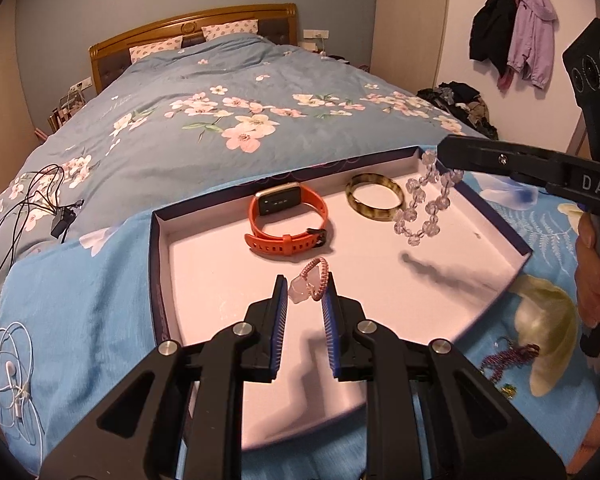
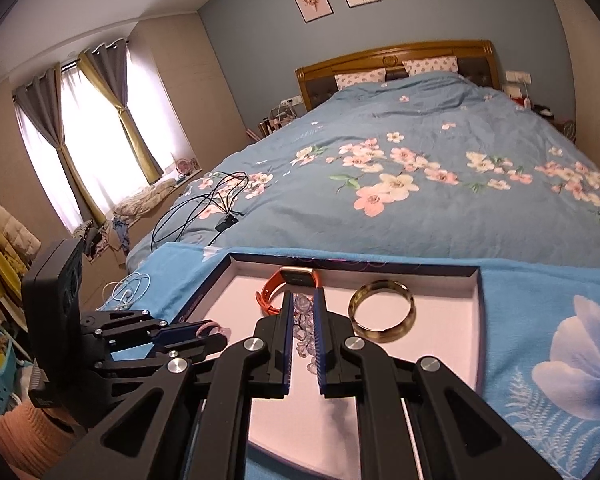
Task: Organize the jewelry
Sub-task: 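Lower the crystal bracelet into the box with the right gripper while the left drops the pink ring in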
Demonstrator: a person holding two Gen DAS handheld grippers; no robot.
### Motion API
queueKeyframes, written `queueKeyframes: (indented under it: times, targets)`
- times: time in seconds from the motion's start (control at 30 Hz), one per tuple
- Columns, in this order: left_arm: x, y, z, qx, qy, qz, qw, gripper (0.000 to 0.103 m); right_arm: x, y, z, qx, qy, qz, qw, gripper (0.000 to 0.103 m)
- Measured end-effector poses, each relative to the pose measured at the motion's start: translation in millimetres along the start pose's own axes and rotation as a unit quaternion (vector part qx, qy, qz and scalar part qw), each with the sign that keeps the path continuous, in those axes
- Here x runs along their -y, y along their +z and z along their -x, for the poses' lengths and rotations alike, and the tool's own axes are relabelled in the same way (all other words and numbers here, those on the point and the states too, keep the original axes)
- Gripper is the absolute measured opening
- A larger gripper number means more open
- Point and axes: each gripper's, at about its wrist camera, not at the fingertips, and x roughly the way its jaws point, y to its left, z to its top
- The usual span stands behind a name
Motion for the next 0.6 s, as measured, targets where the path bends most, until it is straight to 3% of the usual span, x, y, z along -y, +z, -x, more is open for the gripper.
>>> queueKeyframes:
  times: [0.6]
  targets:
    - [-7.5, 10.8, -47.7, -0.048, 0.003, 0.008, 0.9988, 0.018, 35.4, -9.6, -25.9, -0.04, -0.053, -0.034, 0.997, 0.008]
